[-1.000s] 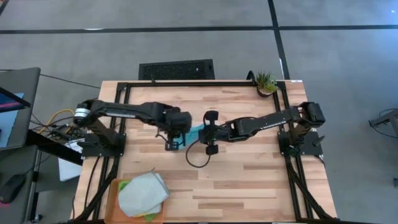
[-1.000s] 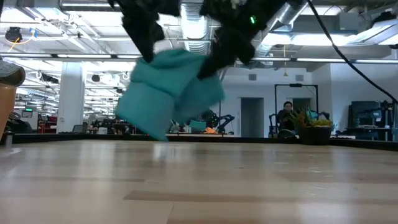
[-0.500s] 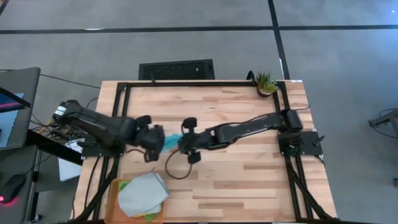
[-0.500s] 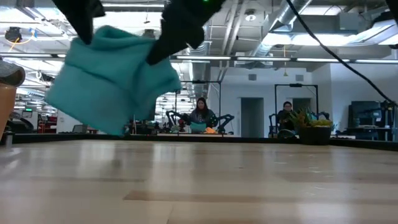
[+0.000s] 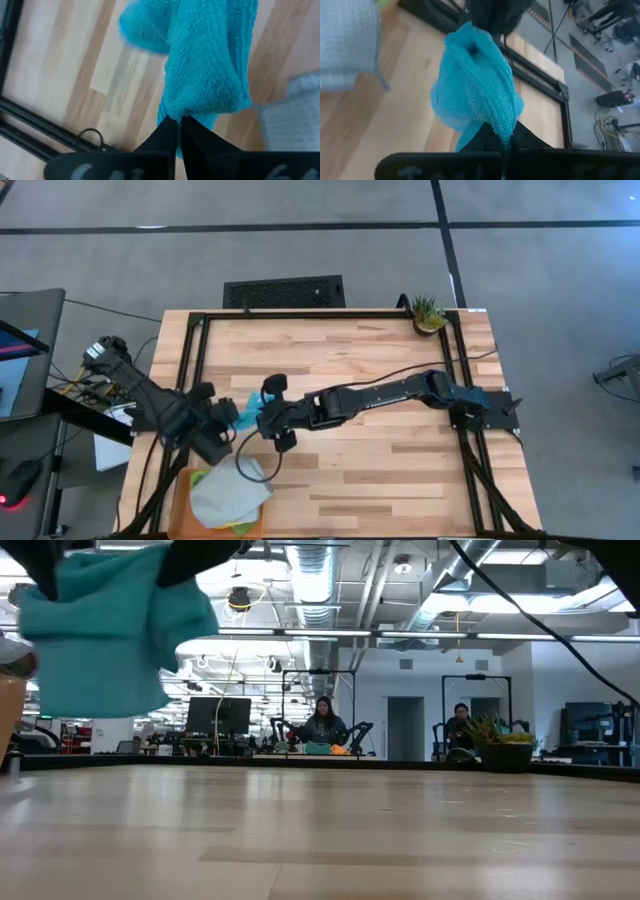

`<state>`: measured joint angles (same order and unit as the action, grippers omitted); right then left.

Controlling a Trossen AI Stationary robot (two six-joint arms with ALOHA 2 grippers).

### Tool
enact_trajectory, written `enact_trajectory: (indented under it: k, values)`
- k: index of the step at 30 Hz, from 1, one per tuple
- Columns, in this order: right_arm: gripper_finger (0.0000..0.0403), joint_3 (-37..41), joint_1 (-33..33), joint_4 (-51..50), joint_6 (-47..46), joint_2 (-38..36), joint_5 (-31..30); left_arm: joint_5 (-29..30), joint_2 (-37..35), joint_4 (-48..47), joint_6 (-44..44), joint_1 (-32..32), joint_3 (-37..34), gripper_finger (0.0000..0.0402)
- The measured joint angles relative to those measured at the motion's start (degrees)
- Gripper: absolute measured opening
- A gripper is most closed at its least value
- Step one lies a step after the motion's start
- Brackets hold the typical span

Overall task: Fold microfiber towels
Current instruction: Put the folded blue towel into the orange bin

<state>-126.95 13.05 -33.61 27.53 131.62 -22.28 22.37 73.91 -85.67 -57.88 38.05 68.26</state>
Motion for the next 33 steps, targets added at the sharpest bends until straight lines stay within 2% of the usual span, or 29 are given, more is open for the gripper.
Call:
enact_trajectory:
  k: [2, 8, 16, 21, 25, 30, 33]
  values:
    - [0.0007, -2.59, 0.78, -2.59, 0.02, 1.32, 0.01, -0.01, 0.12, -0.18, -3.20, 2.51, -0.01, 0.0000]
    - [0.0007, -8.07, 2.23, -2.09, 1.27, 5.31, 0.00, 0.81, 0.18, -3.19, -13.41, 10.11, -0.01, 0.0000]
    - [0.0007, -7.87, 3.88, 0.66, 0.98, 5.37, 0.63, 1.98, 0.15, -3.25, -22.36, 18.41, 0.08, 0.0000]
    - [0.0010, -7.81, 4.72, 1.15, 0.94, 5.37, 5.23, 2.38, 0.15, -3.05, -26.98, 22.37, 0.10, 0.0000]
    - [0.0010, -7.81, 4.86, 2.16, 0.96, 5.74, 6.16, 2.36, 0.15, -2.94, -29.67, 25.19, 0.19, 0.0000]
    - [0.0010, -7.77, 4.96, 3.04, 0.92, 5.77, 12.69, 2.33, 0.20, -1.48, -32.42, 29.06, 2.82, 0.0000]
    - [0.0010, -7.79, 5.44, 3.02, 0.95, 5.74, 13.76, 3.49, 0.20, 1.39, -32.66, 31.02, 4.21, 0.0000]
